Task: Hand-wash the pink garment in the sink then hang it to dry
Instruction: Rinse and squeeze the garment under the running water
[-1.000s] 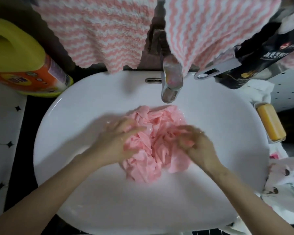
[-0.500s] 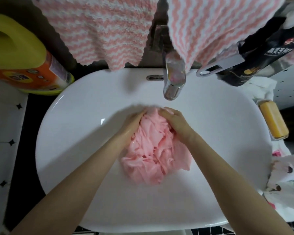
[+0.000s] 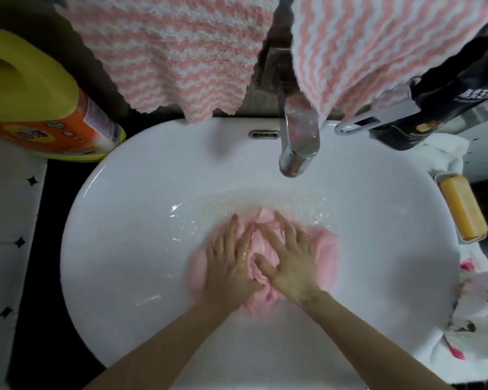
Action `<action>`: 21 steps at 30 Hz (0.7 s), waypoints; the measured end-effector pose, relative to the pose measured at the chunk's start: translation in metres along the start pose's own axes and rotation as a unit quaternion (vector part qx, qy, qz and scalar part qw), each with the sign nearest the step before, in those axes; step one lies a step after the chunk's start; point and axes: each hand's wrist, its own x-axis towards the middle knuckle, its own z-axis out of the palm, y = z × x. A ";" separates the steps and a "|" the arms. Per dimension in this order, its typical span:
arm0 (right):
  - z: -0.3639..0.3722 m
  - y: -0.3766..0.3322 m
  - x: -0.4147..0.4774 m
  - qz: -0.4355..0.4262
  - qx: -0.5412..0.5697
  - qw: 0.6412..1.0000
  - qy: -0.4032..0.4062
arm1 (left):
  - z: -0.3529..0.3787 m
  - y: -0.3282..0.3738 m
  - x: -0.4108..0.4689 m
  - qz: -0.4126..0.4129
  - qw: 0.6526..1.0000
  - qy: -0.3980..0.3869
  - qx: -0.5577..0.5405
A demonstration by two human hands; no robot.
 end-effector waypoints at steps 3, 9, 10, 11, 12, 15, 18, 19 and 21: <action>0.008 -0.005 0.014 0.029 -0.028 0.997 0.068 | 0.012 -0.001 0.013 0.061 0.994 0.083 -0.019; -0.014 -0.008 0.074 0.139 0.047 0.987 0.059 | -0.041 0.001 0.073 0.011 0.993 0.007 -0.117; -0.019 -0.006 0.076 0.167 0.105 0.979 0.053 | -0.052 0.000 0.076 0.000 0.991 -0.022 -0.132; -0.026 -0.005 0.071 0.172 0.174 0.969 0.047 | -0.062 -0.002 0.074 0.005 0.991 -0.025 -0.131; -0.033 -0.003 0.061 0.142 0.212 0.965 0.067 | -0.066 -0.007 0.067 0.040 0.994 0.004 -0.100; -0.030 0.002 0.012 -0.054 0.146 0.978 0.137 | -0.050 -0.016 0.027 0.120 0.988 0.083 -0.048; -0.001 0.005 -0.002 -0.123 0.000 0.989 0.082 | -0.015 -0.019 0.001 0.080 0.996 0.046 0.008; 0.005 0.001 0.001 -0.116 -0.045 0.989 0.078 | -0.007 -0.020 0.001 0.076 0.996 0.033 0.024; 0.018 -0.004 0.012 -0.093 -0.108 0.987 0.080 | -0.002 -0.018 0.008 0.059 0.997 0.043 0.002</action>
